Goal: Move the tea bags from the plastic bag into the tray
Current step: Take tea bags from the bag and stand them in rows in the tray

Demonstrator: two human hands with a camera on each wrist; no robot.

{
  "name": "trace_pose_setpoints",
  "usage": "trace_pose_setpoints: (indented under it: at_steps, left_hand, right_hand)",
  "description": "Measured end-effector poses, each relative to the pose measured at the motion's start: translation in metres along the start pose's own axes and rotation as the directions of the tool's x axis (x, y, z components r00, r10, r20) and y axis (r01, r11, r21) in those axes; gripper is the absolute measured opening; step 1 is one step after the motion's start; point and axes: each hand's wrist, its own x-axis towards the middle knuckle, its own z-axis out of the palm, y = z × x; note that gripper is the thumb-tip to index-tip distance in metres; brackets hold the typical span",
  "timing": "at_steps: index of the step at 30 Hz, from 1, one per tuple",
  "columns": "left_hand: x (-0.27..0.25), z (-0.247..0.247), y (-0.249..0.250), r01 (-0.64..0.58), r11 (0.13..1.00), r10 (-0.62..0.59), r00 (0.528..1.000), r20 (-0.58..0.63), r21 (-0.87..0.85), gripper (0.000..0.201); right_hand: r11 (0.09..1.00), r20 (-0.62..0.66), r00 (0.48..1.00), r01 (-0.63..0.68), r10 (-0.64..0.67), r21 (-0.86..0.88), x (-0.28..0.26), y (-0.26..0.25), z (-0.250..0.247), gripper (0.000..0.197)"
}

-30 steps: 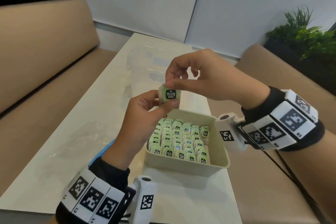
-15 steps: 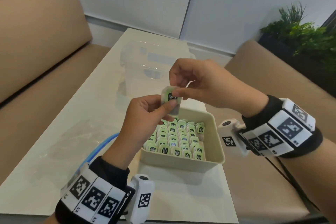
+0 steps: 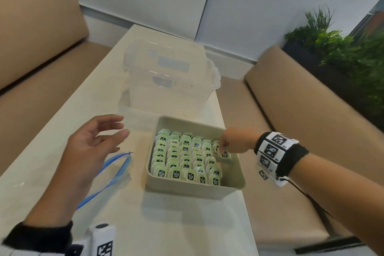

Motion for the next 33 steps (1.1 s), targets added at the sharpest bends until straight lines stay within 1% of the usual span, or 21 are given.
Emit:
trace_pose_setpoints:
  at_steps: [1, 4, 6, 8, 13, 16, 20, 22, 24, 26, 28, 30, 33]
  left_hand:
    - [0.0, -0.004, -0.001, 0.002, 1.0, -0.002, 1.0, -0.003, -0.002, 0.021]
    - [0.0, -0.013, -0.006, 0.008, 1.0, -0.008, 1.0, 0.003, 0.004, 0.029]
    - [0.0, -0.017, -0.009, 0.012, 1.0, -0.012, 1.0, -0.01, 0.002, 0.022]
    - [0.0, -0.019, -0.01, 0.018, 1.0, -0.018, 1.0, -0.022, -0.002, 0.021]
    - [0.0, -0.025, -0.009, 0.026, 1.0, -0.026, 0.999, -0.03, -0.018, 0.028]
    - [0.001, -0.026, -0.009, 0.023, 0.999, -0.023, 0.999, -0.037, -0.022, 0.02]
    - [0.003, -0.027, -0.01, 0.016, 0.999, -0.017, 0.999, -0.037, -0.032, 0.024]
    - [0.004, -0.027, -0.011, 0.022, 0.999, -0.024, 0.999, -0.042, -0.042, 0.012]
    - [0.004, -0.028, -0.013, 0.022, 0.999, -0.024, 0.998, -0.049, -0.027, 0.022]
    - [0.005, -0.029, -0.013, 0.033, 0.999, -0.034, 0.998, -0.056, -0.014, 0.024]
    - [0.005, -0.031, -0.013, 0.039, 0.999, -0.039, 0.998, -0.057, -0.015, 0.024]
    - [0.006, -0.032, -0.012, 0.037, 0.999, -0.037, 0.998, -0.059, -0.014, 0.025]
    - [0.006, -0.033, -0.01, 0.032, 0.999, -0.033, 0.998, -0.061, -0.013, 0.027]
  right_hand:
    - [1.0, 0.037, 0.999, -0.014, 0.014, -0.013, 0.006, 0.001, 0.004, 0.034]
    - [0.999, 0.124, 0.992, -0.027, 0.032, -0.046, 0.02, 0.0, 0.012, 0.032]
    - [0.997, 0.147, 0.988, -0.041, 0.051, -0.07, 0.029, -0.002, 0.014, 0.032]
    - [0.995, 0.166, 0.984, -0.046, 0.061, -0.092, 0.036, -0.003, 0.015, 0.033]
    - [0.994, 0.194, 0.98, -0.029, 0.05, -0.109, 0.047, -0.004, 0.013, 0.034]
    - [0.992, 0.214, 0.975, -0.03, 0.057, -0.124, 0.047, -0.003, 0.013, 0.034]
    - [0.983, 0.228, 0.971, -0.028, 0.069, -0.179, 0.047, -0.003, 0.019, 0.034]
    - [0.978, 0.229, 0.97, -0.028, 0.076, -0.207, 0.046, -0.005, 0.019, 0.032]
    - [0.978, 0.211, 0.974, -0.036, 0.08, -0.208, 0.043, -0.006, 0.017, 0.028]
    - [0.974, 0.2, 0.977, -0.032, 0.078, -0.222, 0.039, -0.009, 0.013, 0.027]
    - [0.964, 0.251, 0.965, 0.001, 0.068, -0.265, 0.034, -0.014, 0.012, 0.026]
    - [0.946, 0.319, 0.944, 0.023, 0.086, -0.324, 0.029, -0.021, 0.016, 0.037]
    - [0.927, 0.329, 0.939, 0.029, 0.103, -0.373, 0.024, -0.028, 0.022, 0.043]
